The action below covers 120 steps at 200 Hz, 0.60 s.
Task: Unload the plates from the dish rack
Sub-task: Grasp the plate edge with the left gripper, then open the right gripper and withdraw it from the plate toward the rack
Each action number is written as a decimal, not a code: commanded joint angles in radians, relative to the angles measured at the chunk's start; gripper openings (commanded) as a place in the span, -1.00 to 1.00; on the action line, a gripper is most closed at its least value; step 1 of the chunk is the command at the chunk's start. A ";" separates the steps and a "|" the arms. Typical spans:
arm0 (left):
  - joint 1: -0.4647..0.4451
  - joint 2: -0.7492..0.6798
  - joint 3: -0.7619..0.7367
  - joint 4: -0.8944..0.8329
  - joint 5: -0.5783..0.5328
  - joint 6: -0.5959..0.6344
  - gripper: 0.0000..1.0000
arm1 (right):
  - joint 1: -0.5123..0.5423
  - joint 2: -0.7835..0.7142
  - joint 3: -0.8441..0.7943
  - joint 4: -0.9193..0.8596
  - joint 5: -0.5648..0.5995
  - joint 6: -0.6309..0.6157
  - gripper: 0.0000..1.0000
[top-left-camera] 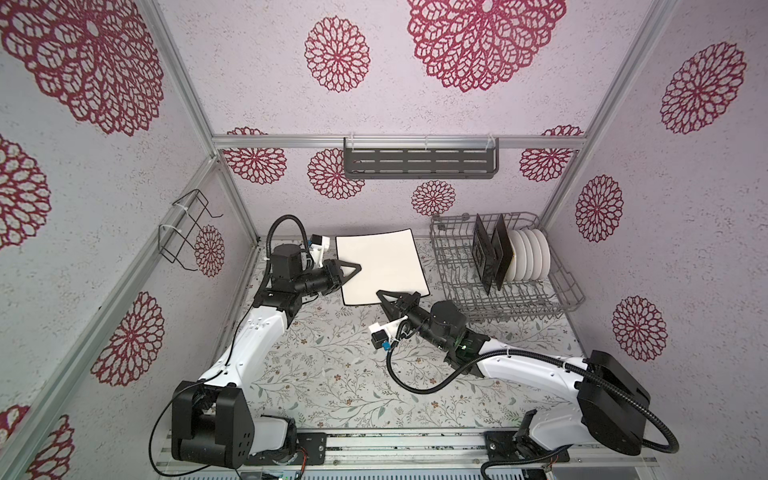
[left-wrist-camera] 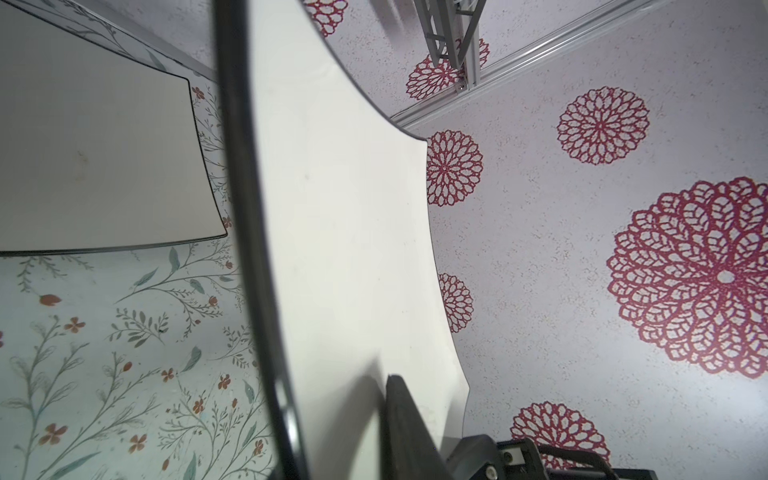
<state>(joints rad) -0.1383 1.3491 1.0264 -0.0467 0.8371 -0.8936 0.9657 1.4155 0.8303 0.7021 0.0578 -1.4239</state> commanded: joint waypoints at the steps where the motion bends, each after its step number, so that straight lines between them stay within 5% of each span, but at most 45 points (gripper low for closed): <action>1: -0.009 0.008 -0.006 0.041 0.027 0.039 -0.70 | -0.002 -0.041 0.071 0.260 0.014 -0.025 -1.00; 63: -0.009 0.015 -0.001 0.010 0.007 0.068 -1.00 | -0.020 -0.018 0.067 0.264 0.020 -0.015 -1.00; 120: -0.008 0.058 0.030 0.010 0.003 0.068 -1.00 | -0.048 -0.006 0.031 0.318 0.017 0.047 -0.30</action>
<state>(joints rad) -0.1394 1.3884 1.0321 -0.0418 0.8356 -0.9127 0.9459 1.4551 0.8238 0.7284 0.0471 -1.3952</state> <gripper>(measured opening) 0.180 0.293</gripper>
